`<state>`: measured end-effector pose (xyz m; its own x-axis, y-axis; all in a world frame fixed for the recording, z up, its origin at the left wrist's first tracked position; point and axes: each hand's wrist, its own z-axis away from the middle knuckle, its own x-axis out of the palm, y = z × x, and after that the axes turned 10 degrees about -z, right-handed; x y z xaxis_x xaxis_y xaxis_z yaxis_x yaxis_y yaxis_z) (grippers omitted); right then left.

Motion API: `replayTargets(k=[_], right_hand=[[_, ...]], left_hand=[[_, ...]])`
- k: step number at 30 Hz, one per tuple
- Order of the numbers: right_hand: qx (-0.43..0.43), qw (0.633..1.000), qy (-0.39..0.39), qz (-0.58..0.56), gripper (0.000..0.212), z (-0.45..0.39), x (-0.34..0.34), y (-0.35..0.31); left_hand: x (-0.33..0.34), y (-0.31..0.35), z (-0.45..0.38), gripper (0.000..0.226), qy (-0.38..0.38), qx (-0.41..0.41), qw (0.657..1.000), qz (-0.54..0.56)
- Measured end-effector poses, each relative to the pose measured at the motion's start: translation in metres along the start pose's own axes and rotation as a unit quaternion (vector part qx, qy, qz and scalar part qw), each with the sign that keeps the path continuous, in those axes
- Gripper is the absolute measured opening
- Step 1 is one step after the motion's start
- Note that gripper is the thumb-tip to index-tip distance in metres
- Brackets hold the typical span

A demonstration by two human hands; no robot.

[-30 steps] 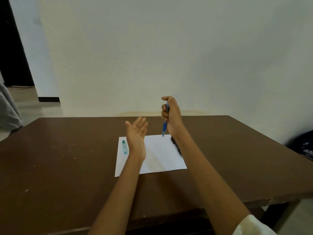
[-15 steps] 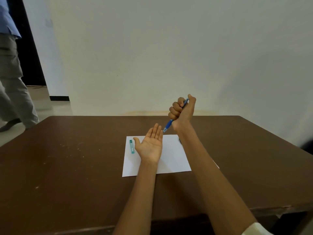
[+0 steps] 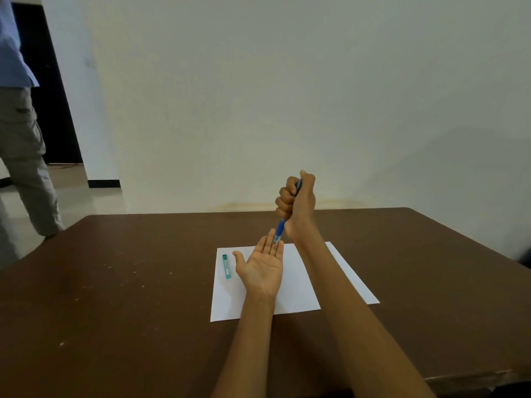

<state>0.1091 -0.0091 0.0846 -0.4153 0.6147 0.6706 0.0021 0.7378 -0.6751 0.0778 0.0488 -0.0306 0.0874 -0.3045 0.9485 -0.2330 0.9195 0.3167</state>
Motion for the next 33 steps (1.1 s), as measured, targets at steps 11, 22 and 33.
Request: replayTargets(k=[11,22,33], right_hand=[[0.007,0.998,-0.01,0.058,0.043,0.0024,0.0047,0.0048],[0.002,0.999,-0.01,0.046,0.044,0.0012,0.0007,0.0085],[0.02,0.998,-0.004,0.053,0.044,0.001,-0.001,0.0102]], left_hand=[[0.0028,-0.0032,0.0018,0.08,-0.045,0.009,0.999,0.014],[0.0052,-0.0027,0.0033,0.074,-0.034,0.013,0.999,0.004],[0.0086,-0.0011,0.0023,0.06,0.019,0.101,0.986,-0.132]])
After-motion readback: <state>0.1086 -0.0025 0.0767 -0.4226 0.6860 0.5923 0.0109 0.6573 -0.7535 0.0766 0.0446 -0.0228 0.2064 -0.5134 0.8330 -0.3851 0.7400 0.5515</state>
